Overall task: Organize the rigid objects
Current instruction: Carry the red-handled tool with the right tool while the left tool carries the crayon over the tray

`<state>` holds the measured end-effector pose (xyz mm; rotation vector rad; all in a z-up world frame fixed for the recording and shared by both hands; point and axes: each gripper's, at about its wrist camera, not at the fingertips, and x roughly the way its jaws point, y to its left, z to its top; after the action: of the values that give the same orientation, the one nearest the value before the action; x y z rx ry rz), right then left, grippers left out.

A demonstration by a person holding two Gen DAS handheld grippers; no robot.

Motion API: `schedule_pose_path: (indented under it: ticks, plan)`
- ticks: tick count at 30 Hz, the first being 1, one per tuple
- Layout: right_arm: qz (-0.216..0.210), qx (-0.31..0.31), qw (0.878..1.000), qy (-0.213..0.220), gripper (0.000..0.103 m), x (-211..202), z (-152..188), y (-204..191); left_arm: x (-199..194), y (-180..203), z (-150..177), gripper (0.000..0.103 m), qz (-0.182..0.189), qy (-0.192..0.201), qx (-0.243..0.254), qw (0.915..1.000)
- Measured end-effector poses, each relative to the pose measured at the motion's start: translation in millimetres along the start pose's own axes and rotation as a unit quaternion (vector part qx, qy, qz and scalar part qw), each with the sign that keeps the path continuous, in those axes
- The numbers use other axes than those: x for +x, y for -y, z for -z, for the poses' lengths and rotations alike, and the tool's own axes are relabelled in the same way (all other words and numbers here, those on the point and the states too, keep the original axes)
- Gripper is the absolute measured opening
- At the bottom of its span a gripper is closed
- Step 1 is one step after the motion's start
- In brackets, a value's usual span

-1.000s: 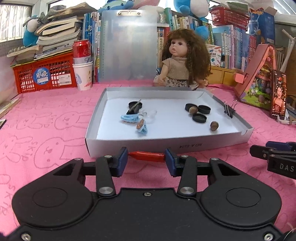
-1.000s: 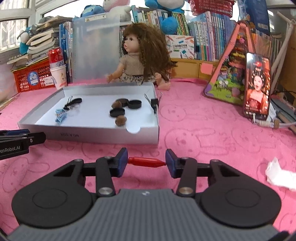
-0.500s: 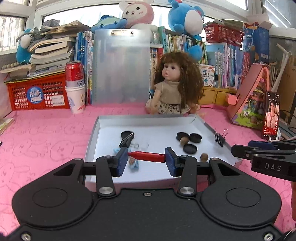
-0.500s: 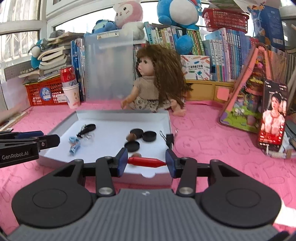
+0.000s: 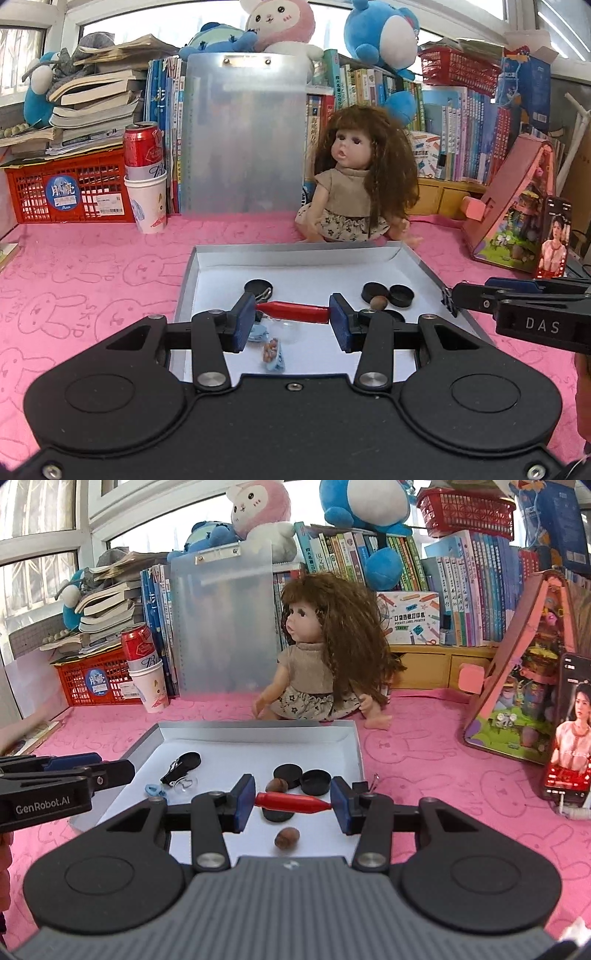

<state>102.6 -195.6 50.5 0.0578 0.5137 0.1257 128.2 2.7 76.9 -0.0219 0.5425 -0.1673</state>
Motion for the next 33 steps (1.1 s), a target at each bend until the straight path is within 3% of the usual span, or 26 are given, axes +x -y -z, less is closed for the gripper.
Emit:
schedule_pose_path:
  ticks: [33]
  plan:
    - [-0.020, 0.030, 0.995, -0.090, 0.051, 112, -53, 11, 117, -43, -48, 0.042, -0.024, -0.086, -0.056, 0.9944]
